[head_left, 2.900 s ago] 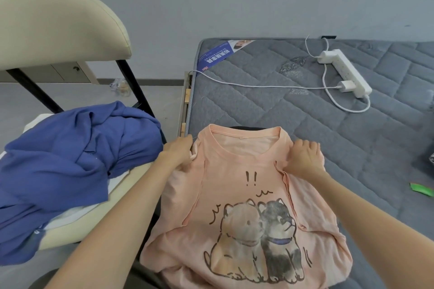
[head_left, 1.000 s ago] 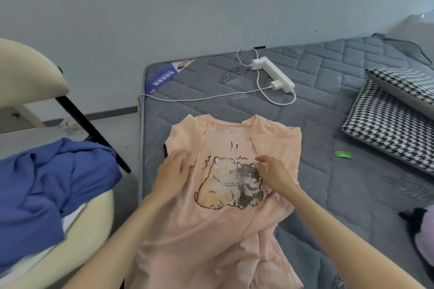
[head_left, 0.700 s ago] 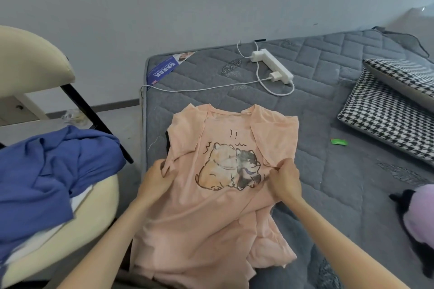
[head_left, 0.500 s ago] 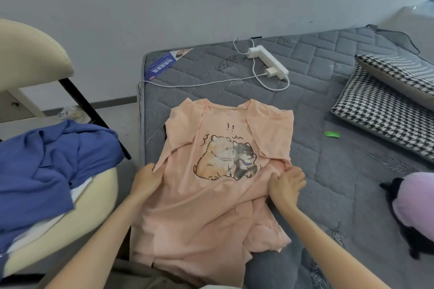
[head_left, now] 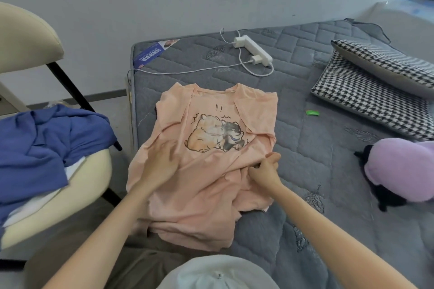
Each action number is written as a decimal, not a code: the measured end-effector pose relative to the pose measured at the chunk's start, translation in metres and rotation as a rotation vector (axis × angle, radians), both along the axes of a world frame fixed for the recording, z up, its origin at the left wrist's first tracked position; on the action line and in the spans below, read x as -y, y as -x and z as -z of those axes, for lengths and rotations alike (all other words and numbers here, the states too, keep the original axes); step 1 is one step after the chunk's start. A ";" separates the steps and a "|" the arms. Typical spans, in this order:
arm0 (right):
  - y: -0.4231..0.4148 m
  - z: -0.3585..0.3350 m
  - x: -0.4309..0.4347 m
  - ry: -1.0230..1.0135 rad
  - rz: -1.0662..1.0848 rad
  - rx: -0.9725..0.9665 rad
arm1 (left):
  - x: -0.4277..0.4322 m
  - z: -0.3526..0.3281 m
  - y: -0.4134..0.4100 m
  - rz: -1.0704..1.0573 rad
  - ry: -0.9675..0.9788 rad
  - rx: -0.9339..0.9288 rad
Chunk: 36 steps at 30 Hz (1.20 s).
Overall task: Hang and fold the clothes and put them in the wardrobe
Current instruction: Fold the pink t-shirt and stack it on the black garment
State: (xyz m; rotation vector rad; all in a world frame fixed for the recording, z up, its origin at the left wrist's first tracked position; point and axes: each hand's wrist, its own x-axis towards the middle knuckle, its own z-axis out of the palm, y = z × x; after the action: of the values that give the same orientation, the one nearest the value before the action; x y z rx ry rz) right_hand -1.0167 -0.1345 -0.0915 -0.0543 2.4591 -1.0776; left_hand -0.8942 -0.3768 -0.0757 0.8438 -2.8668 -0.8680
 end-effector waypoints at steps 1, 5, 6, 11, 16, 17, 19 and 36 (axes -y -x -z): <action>-0.004 0.001 0.000 -0.046 -0.057 0.005 | -0.010 -0.003 0.002 0.029 -0.048 -0.001; -0.017 0.004 -0.007 -0.156 -0.209 -0.070 | -0.052 -0.010 0.001 0.146 -0.113 0.019; -0.020 0.003 -0.011 -0.111 -0.199 -0.094 | -0.060 -0.010 0.000 0.180 -0.085 0.012; -0.035 -0.013 -0.046 0.105 -0.033 -0.207 | -0.080 -0.015 -0.011 0.288 0.028 0.040; -0.043 -0.023 -0.093 0.042 -0.025 -0.138 | -0.097 -0.026 -0.012 0.454 0.100 0.143; -0.043 -0.023 -0.104 -0.018 -0.031 -0.121 | -0.098 -0.027 -0.012 0.479 0.101 0.162; -0.044 -0.021 -0.124 -0.168 -0.103 -0.089 | -0.099 -0.026 -0.015 0.536 0.106 0.184; -0.109 -0.024 -0.084 -0.070 -0.769 -0.294 | -0.091 -0.026 -0.065 0.491 -0.066 0.321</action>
State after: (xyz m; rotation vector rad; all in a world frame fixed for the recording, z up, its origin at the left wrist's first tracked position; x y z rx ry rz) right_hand -0.9076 -0.0508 -0.0675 -1.1015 2.3575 -0.6627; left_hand -0.8293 -0.2853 -0.0500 0.2951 -3.4219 -0.9379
